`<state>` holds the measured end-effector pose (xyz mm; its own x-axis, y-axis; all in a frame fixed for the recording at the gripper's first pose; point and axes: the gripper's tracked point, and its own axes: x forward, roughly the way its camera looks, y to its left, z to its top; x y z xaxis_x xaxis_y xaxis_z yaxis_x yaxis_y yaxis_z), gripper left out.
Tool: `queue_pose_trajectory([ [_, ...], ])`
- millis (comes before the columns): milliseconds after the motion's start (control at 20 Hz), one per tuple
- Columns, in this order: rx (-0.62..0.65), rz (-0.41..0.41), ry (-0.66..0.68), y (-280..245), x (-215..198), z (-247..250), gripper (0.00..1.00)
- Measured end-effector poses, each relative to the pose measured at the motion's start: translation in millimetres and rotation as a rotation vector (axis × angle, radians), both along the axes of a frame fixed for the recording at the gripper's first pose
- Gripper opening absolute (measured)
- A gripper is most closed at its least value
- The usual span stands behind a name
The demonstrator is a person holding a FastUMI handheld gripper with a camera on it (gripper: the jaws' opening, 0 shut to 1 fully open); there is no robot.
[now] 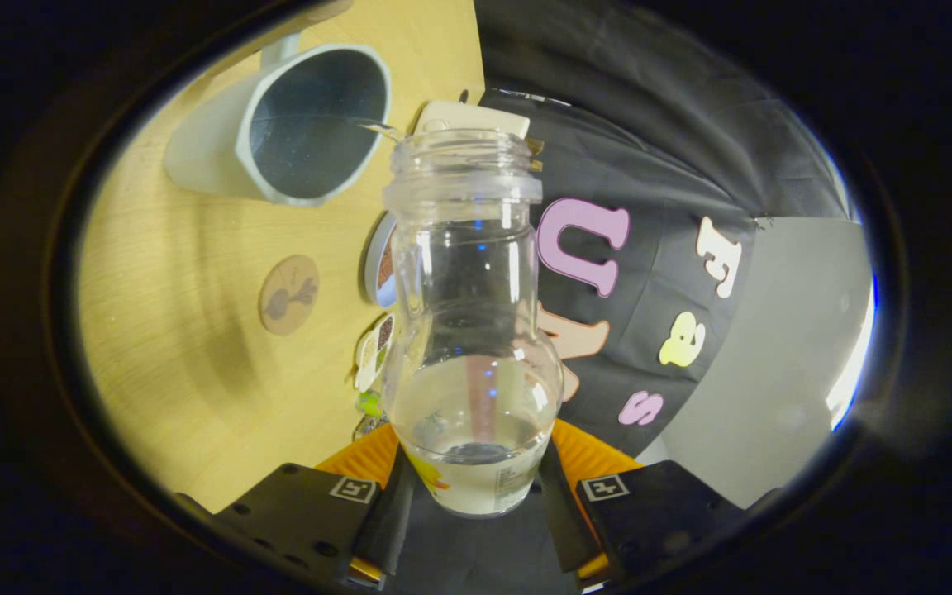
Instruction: Take the bottle from table, then pour the juice into the cup, finally place the bottle on the coaster
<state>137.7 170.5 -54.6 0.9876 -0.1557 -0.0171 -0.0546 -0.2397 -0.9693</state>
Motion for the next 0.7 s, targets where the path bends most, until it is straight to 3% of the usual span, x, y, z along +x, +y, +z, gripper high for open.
queue_pose_trajectory([
  [700, -0.140, 0.075, -0.096, 13.3, -5.0, 36.0, 0.74],
])
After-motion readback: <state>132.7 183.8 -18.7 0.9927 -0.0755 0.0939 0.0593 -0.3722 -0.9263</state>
